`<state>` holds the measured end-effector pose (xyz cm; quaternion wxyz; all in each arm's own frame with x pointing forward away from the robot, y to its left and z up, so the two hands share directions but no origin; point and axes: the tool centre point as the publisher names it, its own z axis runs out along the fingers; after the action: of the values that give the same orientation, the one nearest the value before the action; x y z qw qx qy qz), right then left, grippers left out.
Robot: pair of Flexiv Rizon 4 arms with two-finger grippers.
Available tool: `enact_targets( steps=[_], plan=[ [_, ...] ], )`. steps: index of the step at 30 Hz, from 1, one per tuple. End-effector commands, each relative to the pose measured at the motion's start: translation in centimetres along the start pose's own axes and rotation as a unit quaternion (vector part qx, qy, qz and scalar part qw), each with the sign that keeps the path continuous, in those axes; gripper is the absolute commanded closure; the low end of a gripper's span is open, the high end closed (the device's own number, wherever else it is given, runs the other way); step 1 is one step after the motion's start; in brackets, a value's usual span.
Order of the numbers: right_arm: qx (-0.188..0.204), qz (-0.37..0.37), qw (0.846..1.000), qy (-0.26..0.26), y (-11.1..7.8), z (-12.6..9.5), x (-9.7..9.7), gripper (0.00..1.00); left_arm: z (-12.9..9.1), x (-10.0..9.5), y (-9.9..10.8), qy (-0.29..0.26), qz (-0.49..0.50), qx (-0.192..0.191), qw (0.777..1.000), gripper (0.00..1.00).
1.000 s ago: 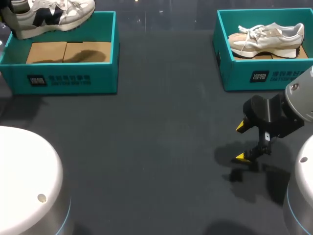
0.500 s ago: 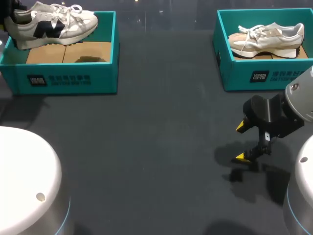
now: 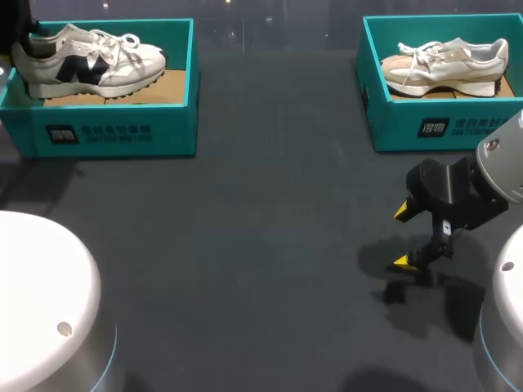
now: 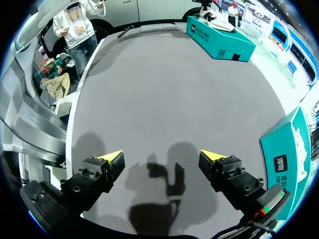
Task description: Take the shoe out of the shoebox, open the shoe tongue, remove and reinsert the insole, then place the shoe into the shoebox
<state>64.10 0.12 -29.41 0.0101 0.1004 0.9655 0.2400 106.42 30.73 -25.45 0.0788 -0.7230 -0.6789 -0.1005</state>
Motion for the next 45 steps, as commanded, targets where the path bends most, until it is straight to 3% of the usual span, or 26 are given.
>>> enact_targets(
  steps=[1,6,23,45],
  plan=[
    [0.001,0.000,1.000,-0.002,0.0,0.1,0.1,0.00,-0.2,0.1,-0.1,0.000,0.000,-0.001,1.000,1.00],
    [0.001,0.000,1.000,-0.002,0.0,0.1,0.1,0.00,1.0,-0.5,-0.3,-0.002,-0.004,0.014,1.000,1.00],
    [0.001,0.000,1.000,-0.002,0.0,0.1,0.1,0.00,4.5,-2.5,-2.5,0.023,-0.003,0.009,1.000,1.00],
    [0.001,0.000,1.000,-0.002,0.0,0.1,0.1,0.00,8.3,-4.3,-3.4,0.026,-0.003,0.016,1.000,1.00]
  ],
)
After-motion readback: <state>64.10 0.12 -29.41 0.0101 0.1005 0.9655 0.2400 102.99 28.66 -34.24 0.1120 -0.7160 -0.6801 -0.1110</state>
